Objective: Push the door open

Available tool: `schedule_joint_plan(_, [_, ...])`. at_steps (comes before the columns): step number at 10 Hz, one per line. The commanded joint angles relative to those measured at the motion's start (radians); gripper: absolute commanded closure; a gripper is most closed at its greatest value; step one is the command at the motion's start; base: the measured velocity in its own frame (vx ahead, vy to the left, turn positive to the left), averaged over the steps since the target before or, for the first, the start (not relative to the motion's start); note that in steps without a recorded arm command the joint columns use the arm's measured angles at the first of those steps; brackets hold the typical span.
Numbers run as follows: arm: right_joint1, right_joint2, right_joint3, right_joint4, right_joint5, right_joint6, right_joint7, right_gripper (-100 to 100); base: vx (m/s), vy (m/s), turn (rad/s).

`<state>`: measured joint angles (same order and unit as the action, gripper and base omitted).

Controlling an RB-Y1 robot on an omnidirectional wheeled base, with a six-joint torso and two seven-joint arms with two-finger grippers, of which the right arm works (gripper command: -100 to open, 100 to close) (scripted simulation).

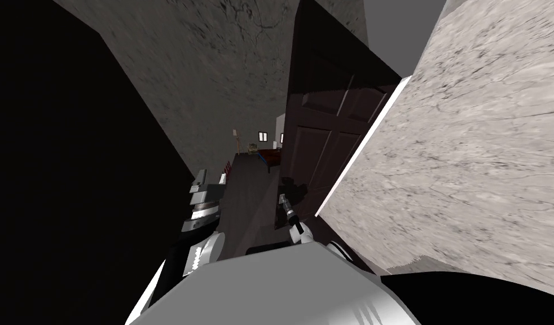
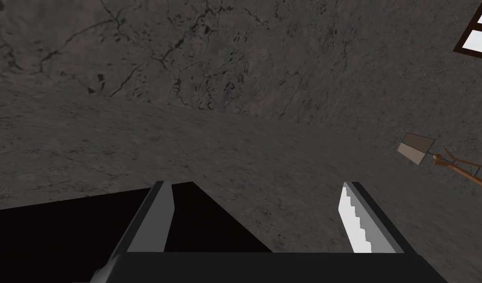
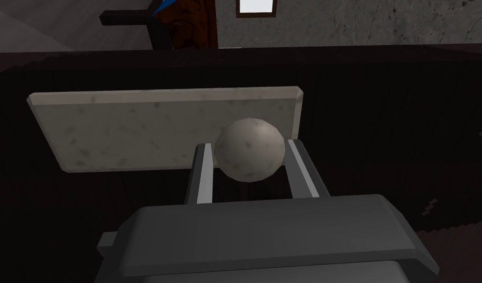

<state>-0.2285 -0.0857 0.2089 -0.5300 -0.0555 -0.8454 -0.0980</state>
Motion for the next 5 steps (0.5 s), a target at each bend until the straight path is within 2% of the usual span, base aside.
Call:
schedule_joint_plan(1, [0.008, -0.015, -0.028, -0.005, -0.014, 0.001, 0.008, 100, 0.123, 0.07, -0.041])
schedule_joint_plan(2, [0.008, -0.017, -0.043, -0.004, -0.02, 0.002, 0.014, 100, 0.169, 0.149, -0.102])
schedule_joint_plan(3, [0.008, -0.017, -0.043, -0.004, -0.02, 0.002, 0.014, 100, 0.126, 0.107, -0.067])
schedule_joint_plan(4, [0.007, -0.019, -0.064, -0.002, -0.031, 0.003, 0.022, 100, 0.161, 0.121, -0.06])
schedule_joint_plan(5, [0.007, -0.02, -0.071, -0.001, -0.034, 0.004, 0.025, 100, 0.156, 0.138, -0.075])
